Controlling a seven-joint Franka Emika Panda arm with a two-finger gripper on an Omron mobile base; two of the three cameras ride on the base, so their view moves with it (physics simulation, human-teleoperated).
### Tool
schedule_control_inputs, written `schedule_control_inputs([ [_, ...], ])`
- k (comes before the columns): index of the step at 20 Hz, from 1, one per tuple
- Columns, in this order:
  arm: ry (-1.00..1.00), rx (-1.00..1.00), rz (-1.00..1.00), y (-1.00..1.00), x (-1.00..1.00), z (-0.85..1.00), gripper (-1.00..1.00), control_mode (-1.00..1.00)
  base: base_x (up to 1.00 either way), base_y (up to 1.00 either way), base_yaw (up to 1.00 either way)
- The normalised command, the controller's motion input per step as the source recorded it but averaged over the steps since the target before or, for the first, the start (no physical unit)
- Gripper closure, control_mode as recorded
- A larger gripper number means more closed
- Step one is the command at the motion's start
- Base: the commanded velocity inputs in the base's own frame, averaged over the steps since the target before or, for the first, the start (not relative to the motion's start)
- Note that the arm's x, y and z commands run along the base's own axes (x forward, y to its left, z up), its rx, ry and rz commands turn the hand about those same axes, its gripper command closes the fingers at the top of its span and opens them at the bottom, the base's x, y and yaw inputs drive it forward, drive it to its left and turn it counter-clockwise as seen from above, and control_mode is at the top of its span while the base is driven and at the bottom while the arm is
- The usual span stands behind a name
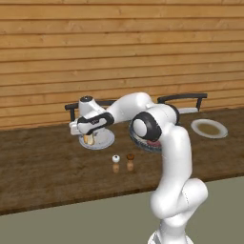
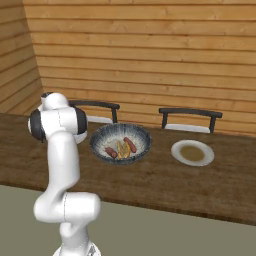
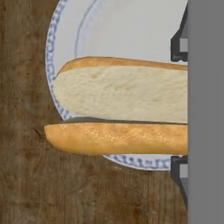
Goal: Place one bun and one sausage from the bowl on each plate.
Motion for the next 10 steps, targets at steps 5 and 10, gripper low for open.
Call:
schedule_control_inputs([
  [5, 0.00, 0.00, 0.00, 0.00, 0.00, 0.00, -1.00, -1.00, 0.00, 0.00, 0.00],
  [10, 0.00, 0.00, 0.00, 0.00, 0.00, 0.00, -1.00, -1.00, 0.00, 0.00, 0.00],
])
